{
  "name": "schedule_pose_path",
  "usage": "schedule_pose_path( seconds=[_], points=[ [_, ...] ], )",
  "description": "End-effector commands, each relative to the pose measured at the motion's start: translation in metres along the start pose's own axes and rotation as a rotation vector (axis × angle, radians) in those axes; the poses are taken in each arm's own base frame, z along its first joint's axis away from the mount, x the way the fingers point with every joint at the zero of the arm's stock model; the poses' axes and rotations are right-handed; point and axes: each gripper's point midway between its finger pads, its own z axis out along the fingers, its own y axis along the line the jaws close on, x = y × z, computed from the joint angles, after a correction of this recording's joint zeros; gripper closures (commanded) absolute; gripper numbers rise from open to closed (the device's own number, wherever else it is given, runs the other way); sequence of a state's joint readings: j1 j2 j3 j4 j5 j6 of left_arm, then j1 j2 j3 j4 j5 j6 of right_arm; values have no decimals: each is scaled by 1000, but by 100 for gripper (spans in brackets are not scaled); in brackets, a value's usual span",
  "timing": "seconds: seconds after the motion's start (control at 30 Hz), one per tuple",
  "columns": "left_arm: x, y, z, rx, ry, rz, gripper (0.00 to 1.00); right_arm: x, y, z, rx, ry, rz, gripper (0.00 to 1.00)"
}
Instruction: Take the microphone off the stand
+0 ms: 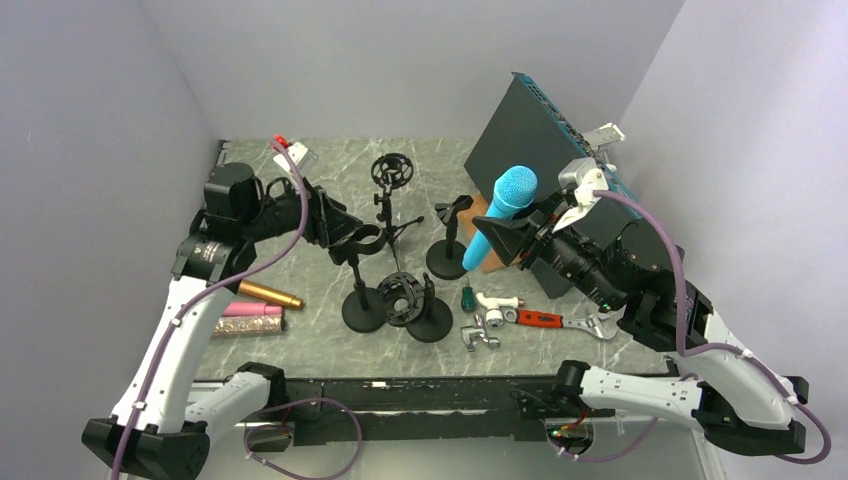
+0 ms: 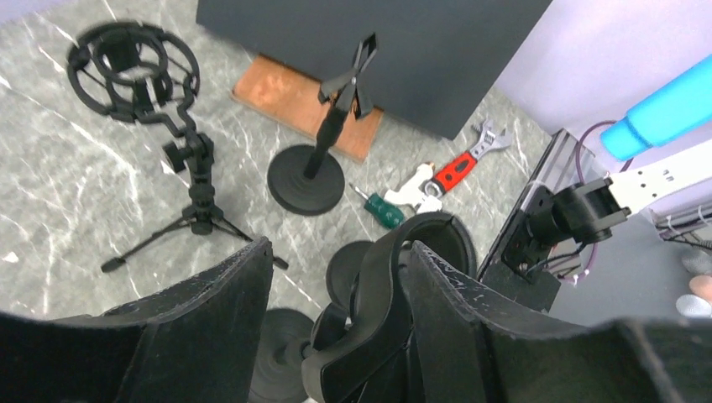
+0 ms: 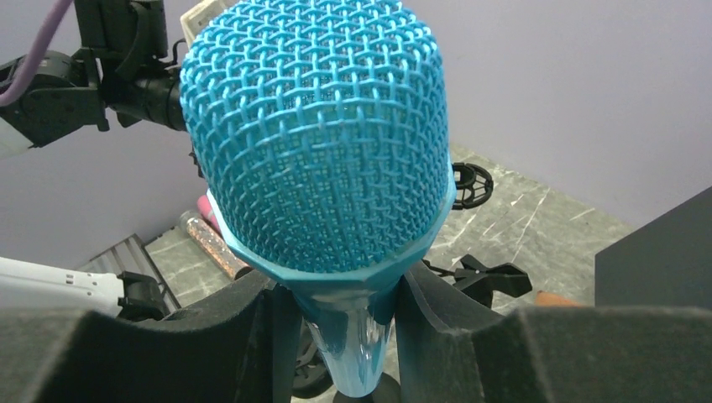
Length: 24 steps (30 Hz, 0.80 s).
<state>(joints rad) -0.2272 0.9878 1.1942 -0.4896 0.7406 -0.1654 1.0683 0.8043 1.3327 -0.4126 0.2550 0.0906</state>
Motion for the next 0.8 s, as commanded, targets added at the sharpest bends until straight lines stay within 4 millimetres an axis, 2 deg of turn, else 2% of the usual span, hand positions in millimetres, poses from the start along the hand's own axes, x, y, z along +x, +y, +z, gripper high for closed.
schedule_pose_path(
  seconds=[0.0, 0.2, 0.4, 0.5, 0.63, 0.7, 0.77],
  points=[
    [24, -2, 6, 43, 35, 17, 39, -6, -4, -4, 20, -27, 18, 100],
    [80, 10, 20, 10, 124, -37, 43, 2, -2, -2, 11, -3, 22, 100],
    [135, 35, 31, -65, 199, -99, 48, 10, -2, -3, 11, 15, 31, 100],
    [154, 46, 34, -96, 225, -123, 48, 14, -3, -6, 16, 27, 33, 100],
    [165, 50, 38, -106, 217, -156, 45, 21, -7, -10, 33, 45, 32, 100],
    [157, 49, 37, -110, 208, -156, 37, 25, -9, -10, 39, 56, 30, 100],
    [142, 46, 35, -117, 191, -145, 28, 28, -9, -10, 42, 67, 26, 100]
  ],
)
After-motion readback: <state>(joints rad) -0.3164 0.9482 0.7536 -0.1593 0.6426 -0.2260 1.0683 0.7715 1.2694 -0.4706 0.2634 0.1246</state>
